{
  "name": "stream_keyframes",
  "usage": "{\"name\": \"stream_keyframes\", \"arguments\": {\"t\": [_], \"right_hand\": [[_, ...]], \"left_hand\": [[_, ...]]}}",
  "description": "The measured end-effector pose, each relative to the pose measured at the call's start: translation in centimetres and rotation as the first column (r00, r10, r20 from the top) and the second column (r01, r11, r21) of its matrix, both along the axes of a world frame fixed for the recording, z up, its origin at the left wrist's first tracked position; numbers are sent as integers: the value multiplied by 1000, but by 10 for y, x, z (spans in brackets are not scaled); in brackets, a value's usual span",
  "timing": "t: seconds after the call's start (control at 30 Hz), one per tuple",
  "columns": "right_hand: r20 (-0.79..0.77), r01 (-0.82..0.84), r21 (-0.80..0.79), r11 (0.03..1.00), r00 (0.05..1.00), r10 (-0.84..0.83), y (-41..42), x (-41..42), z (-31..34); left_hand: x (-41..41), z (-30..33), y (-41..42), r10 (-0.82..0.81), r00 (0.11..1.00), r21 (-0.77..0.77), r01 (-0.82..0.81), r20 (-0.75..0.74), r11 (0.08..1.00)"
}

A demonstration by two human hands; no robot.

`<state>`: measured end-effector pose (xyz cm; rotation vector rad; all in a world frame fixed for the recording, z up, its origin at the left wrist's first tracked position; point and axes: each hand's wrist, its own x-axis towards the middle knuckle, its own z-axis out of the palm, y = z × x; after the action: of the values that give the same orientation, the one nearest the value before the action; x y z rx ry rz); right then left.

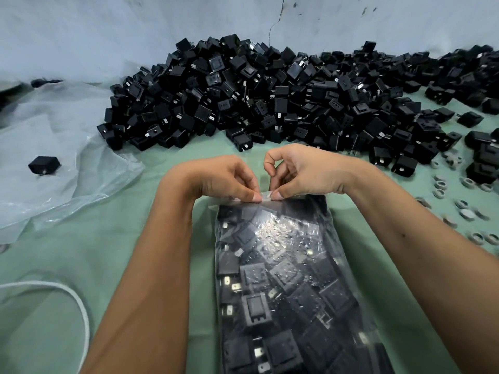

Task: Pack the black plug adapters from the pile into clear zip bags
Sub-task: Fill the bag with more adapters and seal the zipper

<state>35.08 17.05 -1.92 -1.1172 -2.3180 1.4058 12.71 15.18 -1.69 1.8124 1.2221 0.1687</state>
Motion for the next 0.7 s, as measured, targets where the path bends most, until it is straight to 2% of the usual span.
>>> {"name": "stream_keyframes", "arguments": {"t": [0.13, 0.33, 0.47, 0.7], "right_hand": [[23, 26, 7, 1000, 999, -26, 0, -1, 0], [63, 5, 33, 999, 998, -7, -3, -12, 2], [36, 0, 56, 998, 999, -2, -4, -16, 3], [38, -23, 48, 999, 999, 21, -4, -19, 4]], "left_hand": [[-8, 0, -1, 0, 999, -40, 1, 47, 999], [-1, -3, -1, -1, 999, 68, -2, 39, 998], [-1, -5, -5, 25, 997, 78, -31, 78, 996], [-19, 6, -5, 81, 995, -10, -81, -56, 997]]}}
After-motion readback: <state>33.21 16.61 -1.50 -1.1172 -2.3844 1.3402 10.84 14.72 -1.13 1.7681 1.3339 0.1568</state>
